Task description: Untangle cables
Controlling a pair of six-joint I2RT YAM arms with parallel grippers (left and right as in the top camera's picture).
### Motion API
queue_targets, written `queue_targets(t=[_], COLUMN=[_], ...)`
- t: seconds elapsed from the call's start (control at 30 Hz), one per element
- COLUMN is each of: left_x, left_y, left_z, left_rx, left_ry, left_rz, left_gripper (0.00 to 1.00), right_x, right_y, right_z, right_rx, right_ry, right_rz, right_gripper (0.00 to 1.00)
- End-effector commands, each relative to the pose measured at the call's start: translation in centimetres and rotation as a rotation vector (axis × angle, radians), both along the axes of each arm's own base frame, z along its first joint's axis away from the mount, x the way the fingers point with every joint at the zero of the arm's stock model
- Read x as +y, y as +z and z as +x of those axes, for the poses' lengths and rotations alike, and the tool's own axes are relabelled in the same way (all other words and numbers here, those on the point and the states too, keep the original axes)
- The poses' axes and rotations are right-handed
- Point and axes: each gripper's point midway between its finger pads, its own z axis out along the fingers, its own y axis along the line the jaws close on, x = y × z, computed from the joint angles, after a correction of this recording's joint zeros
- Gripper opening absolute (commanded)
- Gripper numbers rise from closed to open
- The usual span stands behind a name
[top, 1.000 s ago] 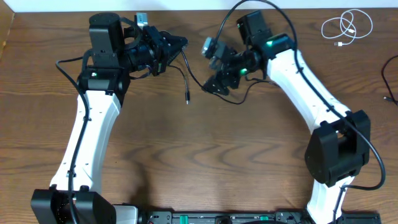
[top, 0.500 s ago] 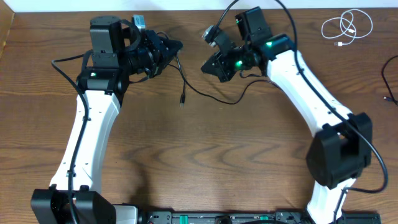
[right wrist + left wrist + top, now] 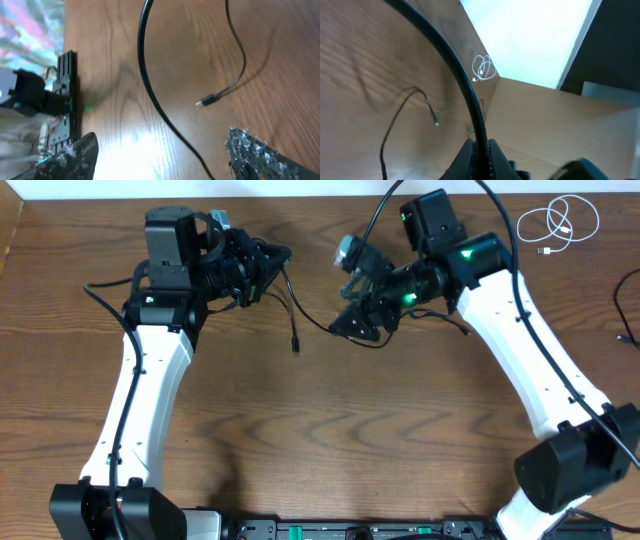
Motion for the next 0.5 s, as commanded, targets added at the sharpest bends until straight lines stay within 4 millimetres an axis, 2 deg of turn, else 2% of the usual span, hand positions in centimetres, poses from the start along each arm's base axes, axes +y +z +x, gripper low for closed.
queue_targets(t=[0.0, 0.17, 0.3, 0.37, 0.4, 0.43, 0.47], left_x=[-0.6, -1.2, -1.4, -1.4, -1.4, -1.4, -1.4], left_y=[1.6, 2.0, 2.1, 2.1, 2.1, 2.1, 2.1], left_z=[-0.7, -1.4, -1.7, -1.7, -1.7, -1.7, -1.7], left_rx=[0.059, 0.124, 0.142, 0.142, 0.142, 0.142, 0.142], left_ry=[-0.01, -0.032, -0.044, -0.044, -0.044, -0.044, -0.044], left_rz=[-0.103, -0.173, -0.194, -0.193, -0.193, -0.193, -0.193], left_gripper=[0.08, 0.08, 0.08, 0.08, 0.08, 0.08, 0.08], right_x=[1.2, 3.0, 4.4, 4.9, 5.1, 5.2, 5.2], right_y=[-1.3, -3.3, -3.8, -3.5, -3.2, -2.9, -2.6], right_z=[-0.3, 0.4, 0.9, 1.2, 1.4, 1.7, 2.1], right_rx=[-0.024, -0.004, 0.001, 0.0, 0.004, 0.017, 0.035], right_ry=[0.097, 0.109, 0.099, 0.085, 0.069, 0.045, 0.017], right_rz=[0.032, 0.036, 0.051, 0.064, 0.072, 0.082, 0.089], right_gripper=[0.78, 0.74, 0.69, 0.57, 0.45, 0.26, 0.12])
